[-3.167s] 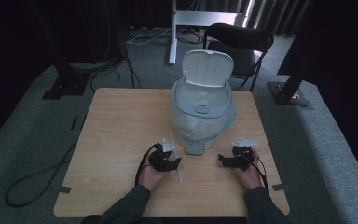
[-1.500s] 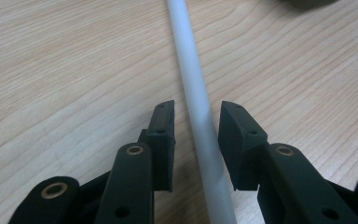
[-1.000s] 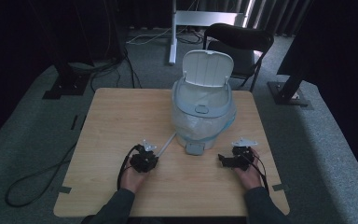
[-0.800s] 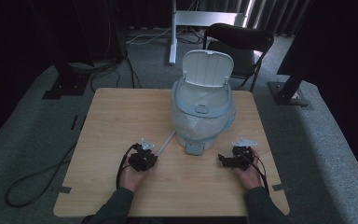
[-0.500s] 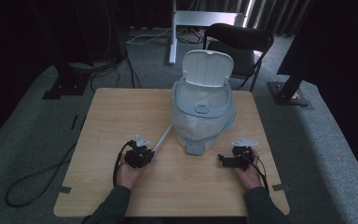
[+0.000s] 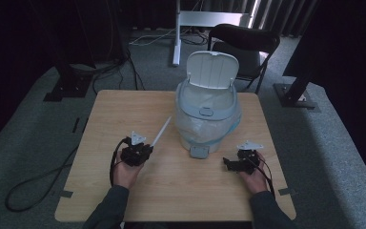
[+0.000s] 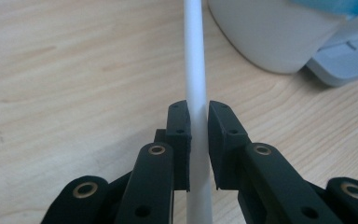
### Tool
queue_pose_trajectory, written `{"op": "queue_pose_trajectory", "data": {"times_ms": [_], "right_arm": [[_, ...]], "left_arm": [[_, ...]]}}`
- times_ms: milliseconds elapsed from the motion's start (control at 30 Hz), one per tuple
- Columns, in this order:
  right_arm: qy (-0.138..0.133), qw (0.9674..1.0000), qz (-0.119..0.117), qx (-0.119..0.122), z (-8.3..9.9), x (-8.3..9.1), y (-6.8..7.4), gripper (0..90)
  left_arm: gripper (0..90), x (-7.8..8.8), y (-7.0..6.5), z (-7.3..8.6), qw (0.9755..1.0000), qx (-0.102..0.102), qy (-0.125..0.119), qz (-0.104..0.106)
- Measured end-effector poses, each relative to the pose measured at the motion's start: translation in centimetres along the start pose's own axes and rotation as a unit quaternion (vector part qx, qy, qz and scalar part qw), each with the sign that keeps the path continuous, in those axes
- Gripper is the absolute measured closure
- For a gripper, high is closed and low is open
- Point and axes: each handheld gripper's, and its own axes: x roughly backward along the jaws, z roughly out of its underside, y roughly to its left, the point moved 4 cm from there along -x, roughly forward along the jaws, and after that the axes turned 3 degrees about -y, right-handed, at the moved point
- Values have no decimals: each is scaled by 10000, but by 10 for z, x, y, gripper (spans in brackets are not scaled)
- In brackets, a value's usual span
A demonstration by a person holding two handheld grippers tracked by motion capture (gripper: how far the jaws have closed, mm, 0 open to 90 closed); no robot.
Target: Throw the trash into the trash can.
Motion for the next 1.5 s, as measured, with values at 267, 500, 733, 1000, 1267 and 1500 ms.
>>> {"op": "queue_pose_trajectory", "data": {"times_ms": [267, 500, 733, 1000, 1267, 1500], "right_arm": [[-1, 10000, -1, 1, 0, 0, 0, 115], [0, 10000, -1, 0, 0, 0, 0, 115], [0, 10000, 0, 0, 0, 0, 0, 115], [-3, 10000, -2, -11, 0, 0, 0, 116], [-1, 10000, 0, -13, 0, 0, 0, 115], [5, 10000, -1, -1, 0, 0, 0, 115]], "left_arm": [[792, 9, 1, -13, 9998, -5, -184, 46], [792, 18, 4, -23, 9994, -17, -348, 22], [792, 30, 5, -39, 9984, -91, -563, -9], [792, 41, 4, -56, 9967, -177, -789, -1], [792, 50, -1, -69, 9949, -269, -969, 56], [792, 59, -5, -81, 9929, -317, -1137, 113]]}}
